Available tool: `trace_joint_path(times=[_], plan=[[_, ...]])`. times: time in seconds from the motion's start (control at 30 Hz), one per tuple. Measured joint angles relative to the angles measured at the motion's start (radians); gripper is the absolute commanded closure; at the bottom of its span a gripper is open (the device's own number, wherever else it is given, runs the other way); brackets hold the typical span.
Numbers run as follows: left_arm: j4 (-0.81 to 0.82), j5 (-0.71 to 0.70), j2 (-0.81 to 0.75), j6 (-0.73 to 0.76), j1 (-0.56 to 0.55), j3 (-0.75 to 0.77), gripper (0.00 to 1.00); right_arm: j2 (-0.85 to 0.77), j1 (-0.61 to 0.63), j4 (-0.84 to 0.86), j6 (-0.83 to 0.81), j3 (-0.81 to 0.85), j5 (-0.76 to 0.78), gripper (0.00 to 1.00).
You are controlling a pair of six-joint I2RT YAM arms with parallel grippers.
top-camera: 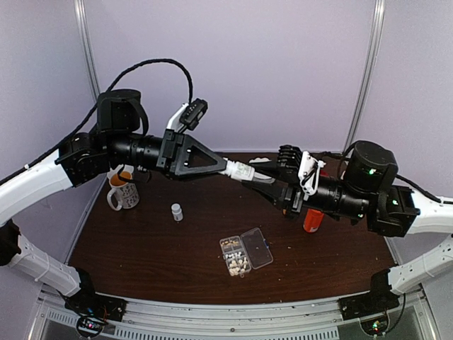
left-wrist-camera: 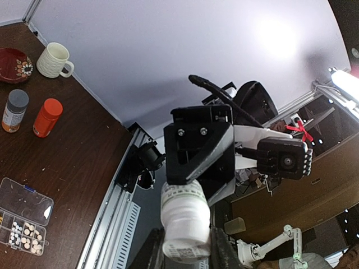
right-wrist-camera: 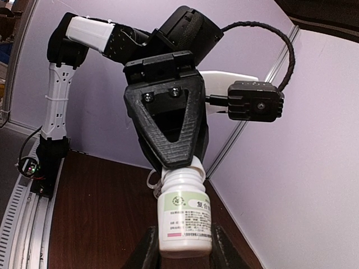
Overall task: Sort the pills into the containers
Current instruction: Screw the lid of the pill bottle onto the pill bottle.
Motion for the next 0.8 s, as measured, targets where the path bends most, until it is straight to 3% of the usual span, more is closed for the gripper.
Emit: trace_joint_path(times=[0.8], plan=[[-0.056, 0.006, 0.026, 0.0, 0.013, 0.012, 0.78, 0.018, 0.005, -0.086, -0.137, 0.034, 0.055, 1.0]])
